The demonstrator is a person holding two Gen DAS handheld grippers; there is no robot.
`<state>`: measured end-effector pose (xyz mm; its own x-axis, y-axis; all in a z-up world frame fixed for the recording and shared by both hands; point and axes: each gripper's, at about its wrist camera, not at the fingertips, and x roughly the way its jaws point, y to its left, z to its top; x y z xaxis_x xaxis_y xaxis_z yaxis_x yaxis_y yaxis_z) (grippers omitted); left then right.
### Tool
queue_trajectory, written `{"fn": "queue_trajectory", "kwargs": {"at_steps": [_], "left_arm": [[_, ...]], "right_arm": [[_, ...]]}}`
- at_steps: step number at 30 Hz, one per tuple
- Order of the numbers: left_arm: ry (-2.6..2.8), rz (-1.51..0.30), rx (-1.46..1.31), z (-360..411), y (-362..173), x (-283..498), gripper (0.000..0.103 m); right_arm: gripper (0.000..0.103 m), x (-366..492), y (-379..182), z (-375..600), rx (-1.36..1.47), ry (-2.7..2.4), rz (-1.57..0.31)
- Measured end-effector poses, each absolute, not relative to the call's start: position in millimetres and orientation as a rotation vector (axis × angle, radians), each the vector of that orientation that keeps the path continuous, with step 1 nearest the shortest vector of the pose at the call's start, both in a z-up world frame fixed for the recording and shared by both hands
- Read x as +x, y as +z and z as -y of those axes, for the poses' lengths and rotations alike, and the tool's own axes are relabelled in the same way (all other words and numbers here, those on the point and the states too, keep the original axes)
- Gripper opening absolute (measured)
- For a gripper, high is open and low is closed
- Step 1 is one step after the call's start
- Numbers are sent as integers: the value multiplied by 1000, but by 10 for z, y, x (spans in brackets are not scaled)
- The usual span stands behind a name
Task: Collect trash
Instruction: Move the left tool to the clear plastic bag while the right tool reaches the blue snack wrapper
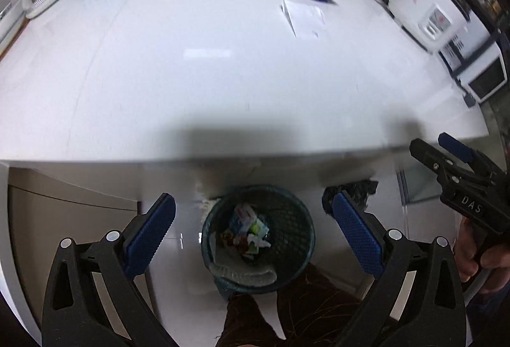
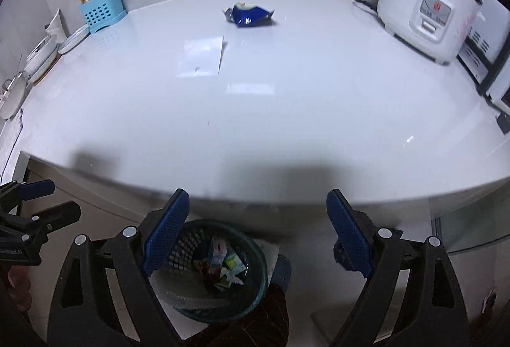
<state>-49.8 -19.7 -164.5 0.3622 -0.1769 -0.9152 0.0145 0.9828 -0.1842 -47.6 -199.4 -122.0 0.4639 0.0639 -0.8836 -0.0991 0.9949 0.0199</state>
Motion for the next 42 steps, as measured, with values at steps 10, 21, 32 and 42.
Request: {"fn": "queue_trajectory", "kwargs": {"at_steps": [10,21,32,42], "left_arm": [[-51,-1161,-200,347,-1357,361,97],[-7,-1169,-232,629,-1364,1130,97],[59,-1223,-251,911,-1607,1633,97],[124,-1265,-231,1056,-1826,1914,94]], "right_arm": [[84,424,-1029,2053,-65,145,-1070],[84,1286,-897,2205,-59,157,-1089],[84,1991,-856,2147,-8,178,-1137],[84,2559,-1072,1901,-22,229,-1222]]}}
